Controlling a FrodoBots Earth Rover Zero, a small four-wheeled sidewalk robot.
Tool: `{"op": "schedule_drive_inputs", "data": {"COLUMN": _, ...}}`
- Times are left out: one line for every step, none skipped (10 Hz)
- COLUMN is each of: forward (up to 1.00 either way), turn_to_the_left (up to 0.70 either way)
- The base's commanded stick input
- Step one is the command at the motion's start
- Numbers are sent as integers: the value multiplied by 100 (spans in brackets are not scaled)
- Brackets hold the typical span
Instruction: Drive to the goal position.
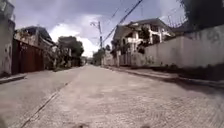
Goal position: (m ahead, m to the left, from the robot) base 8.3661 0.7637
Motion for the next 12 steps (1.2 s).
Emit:
{"op": "schedule_drive_inputs", "data": {"forward": 85, "turn_to_the_left": 1}}
{"op": "schedule_drive_inputs", "data": {"forward": 85, "turn_to_the_left": 1}}
{"op": "schedule_drive_inputs", "data": {"forward": 85, "turn_to_the_left": 1}}
{"op": "schedule_drive_inputs", "data": {"forward": 85, "turn_to_the_left": 1}}
{"op": "schedule_drive_inputs", "data": {"forward": 85, "turn_to_the_left": 1}}
{"op": "schedule_drive_inputs", "data": {"forward": 85, "turn_to_the_left": 1}}
{"op": "schedule_drive_inputs", "data": {"forward": 85, "turn_to_the_left": 1}}
{"op": "schedule_drive_inputs", "data": {"forward": 85, "turn_to_the_left": 1}}
{"op": "schedule_drive_inputs", "data": {"forward": 85, "turn_to_the_left": 1}}
{"op": "schedule_drive_inputs", "data": {"forward": 85, "turn_to_the_left": 1}}
{"op": "schedule_drive_inputs", "data": {"forward": 85, "turn_to_the_left": 1}}
{"op": "schedule_drive_inputs", "data": {"forward": 85, "turn_to_the_left": 1}}
